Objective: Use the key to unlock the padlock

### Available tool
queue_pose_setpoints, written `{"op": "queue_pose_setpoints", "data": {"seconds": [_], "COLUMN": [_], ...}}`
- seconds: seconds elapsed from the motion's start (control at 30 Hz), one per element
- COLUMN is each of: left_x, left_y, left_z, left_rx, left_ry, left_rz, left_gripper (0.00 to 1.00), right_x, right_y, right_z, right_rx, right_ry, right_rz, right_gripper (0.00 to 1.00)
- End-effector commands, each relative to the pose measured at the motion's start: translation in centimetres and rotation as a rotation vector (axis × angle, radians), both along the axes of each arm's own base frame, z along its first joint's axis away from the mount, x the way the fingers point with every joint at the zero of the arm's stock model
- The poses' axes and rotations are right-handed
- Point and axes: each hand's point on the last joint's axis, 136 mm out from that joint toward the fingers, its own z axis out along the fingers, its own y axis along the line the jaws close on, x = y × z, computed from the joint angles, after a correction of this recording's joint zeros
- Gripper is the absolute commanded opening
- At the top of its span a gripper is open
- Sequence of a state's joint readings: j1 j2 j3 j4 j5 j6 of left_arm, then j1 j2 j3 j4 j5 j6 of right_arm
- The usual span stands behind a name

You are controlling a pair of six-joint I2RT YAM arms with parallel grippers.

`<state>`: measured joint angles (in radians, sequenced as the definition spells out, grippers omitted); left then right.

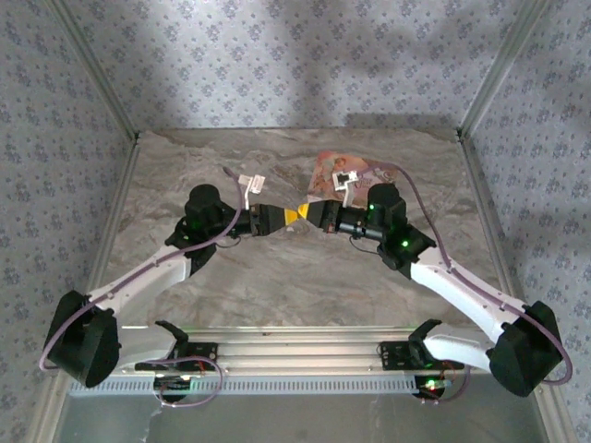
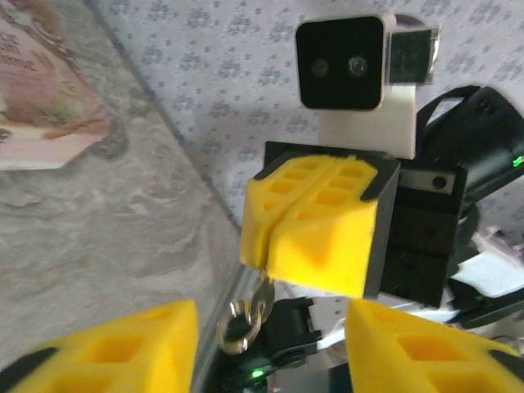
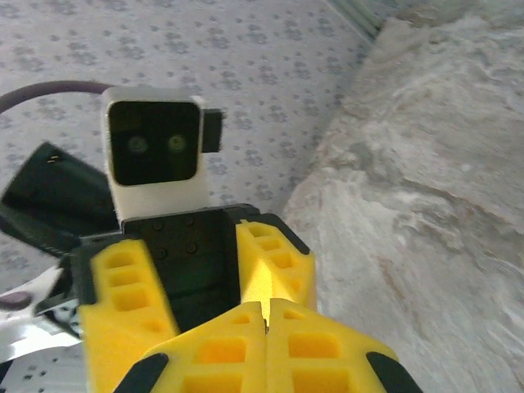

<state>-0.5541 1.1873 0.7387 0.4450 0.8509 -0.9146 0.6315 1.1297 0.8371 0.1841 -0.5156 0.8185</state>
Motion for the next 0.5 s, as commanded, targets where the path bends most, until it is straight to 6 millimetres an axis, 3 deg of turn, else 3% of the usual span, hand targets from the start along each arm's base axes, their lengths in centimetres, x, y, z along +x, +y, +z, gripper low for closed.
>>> {"op": "queue_pose_setpoints", "data": {"seconds": [0.0, 0.47], "left_x": [0.1, -0.4], "left_y": [1.1, -0.2], "left_z": [0.6, -0.5], "left_rx": [0.087, 0.058], "left_ry": [-0.120, -0.117], "left_rz": [0.056, -0.029], "left_gripper": [0.62, 0.46], "right_x": [0.2, -1.3], "right_y": [-0.4, 1.6], "right_z": [-1.1, -0.2], "right_rx": [-0.135, -0.133], "right_ry": [0.026, -0.031], "right_rz": [-0.036, 0.066], "right_gripper": [0.00, 0.00]}}
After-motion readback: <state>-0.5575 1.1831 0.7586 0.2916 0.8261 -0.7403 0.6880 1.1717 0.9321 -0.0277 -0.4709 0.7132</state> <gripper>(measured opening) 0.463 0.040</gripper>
